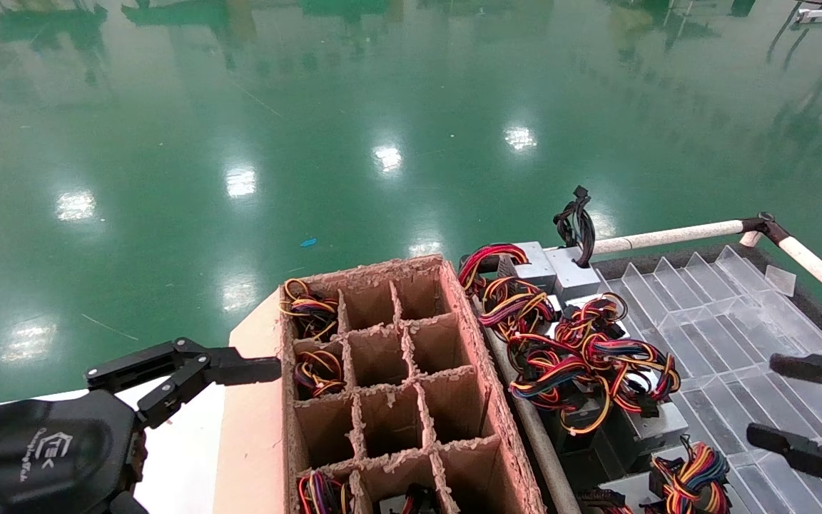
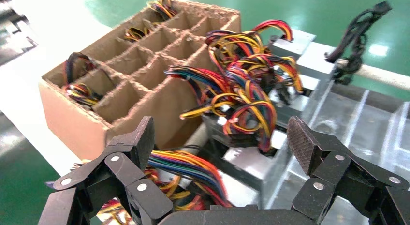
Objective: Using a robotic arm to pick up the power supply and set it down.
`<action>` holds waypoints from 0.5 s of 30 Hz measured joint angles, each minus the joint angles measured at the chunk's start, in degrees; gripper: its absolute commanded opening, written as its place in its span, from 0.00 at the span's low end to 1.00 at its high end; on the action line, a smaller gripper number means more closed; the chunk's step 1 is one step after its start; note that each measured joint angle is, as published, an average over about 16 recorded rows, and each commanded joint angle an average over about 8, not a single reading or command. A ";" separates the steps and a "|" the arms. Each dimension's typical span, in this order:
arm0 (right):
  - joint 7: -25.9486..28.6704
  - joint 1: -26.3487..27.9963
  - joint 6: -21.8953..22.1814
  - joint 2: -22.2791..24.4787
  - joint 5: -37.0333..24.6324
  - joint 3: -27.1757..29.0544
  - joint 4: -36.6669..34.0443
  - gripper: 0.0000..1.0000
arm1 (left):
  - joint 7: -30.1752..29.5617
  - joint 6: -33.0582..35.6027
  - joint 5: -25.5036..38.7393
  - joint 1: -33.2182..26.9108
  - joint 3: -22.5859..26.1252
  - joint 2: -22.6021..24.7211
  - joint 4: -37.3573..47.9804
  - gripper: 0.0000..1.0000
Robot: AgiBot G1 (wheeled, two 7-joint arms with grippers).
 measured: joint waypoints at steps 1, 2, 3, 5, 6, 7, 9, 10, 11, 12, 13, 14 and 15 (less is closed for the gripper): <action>0.38 -0.40 0.03 -0.10 0.03 0.63 0.55 1.00 | 0.00 0.00 0.00 0.00 0.00 0.00 0.00 1.00; 0.73 -0.82 0.08 -0.23 -0.02 1.31 1.13 1.00 | 0.00 0.00 -0.01 0.00 0.00 0.00 0.00 1.00; 1.07 -1.25 0.13 -0.38 -0.15 2.06 1.75 1.00 | 0.00 0.00 -0.01 0.00 0.00 0.00 0.01 1.00; 1.73 -2.13 0.26 -0.76 -0.69 3.74 3.07 1.00 | 0.00 0.00 -0.02 0.00 0.00 0.00 0.01 1.00; 2.08 -2.57 0.33 -0.99 -1.08 4.68 3.78 1.00 | 0.00 0.00 -0.02 0.00 0.00 0.00 0.01 1.00; 2.45 -3.03 0.41 -1.23 -1.51 5.69 4.53 1.00 | 0.00 0.00 -0.02 0.00 0.00 0.00 0.01 1.00; 3.23 -4.04 0.59 -1.76 -2.45 7.90 6.17 1.00 | 0.01 0.00 -0.03 0.00 0.00 0.00 0.02 1.00; 3.62 -4.57 0.68 -2.02 -2.90 9.01 7.01 1.00 | 0.01 0.00 -0.03 0.00 0.01 0.00 0.02 1.00; 4.01 -5.10 0.77 -2.28 -3.36 10.12 7.84 1.00 | 0.01 0.00 -0.03 0.00 0.01 0.00 0.02 1.00; 4.41 -5.64 0.86 -2.55 -3.82 11.26 8.69 1.00 | 0.01 0.00 -0.03 0.00 0.01 0.00 0.02 1.00; 4.80 -6.17 0.94 -2.81 -4.28 12.37 9.53 1.00 | 0.01 0.00 -0.03 0.00 0.01 0.00 0.02 1.00; 5.19 -6.70 1.03 -3.08 -4.73 13.48 10.36 1.00 | 0.01 0.00 -0.03 0.00 0.01 0.00 0.02 1.00; 5.59 -7.23 1.12 -3.34 -5.19 14.62 11.21 1.00 | 0.01 0.00 -0.03 0.00 0.01 0.00 0.02 1.00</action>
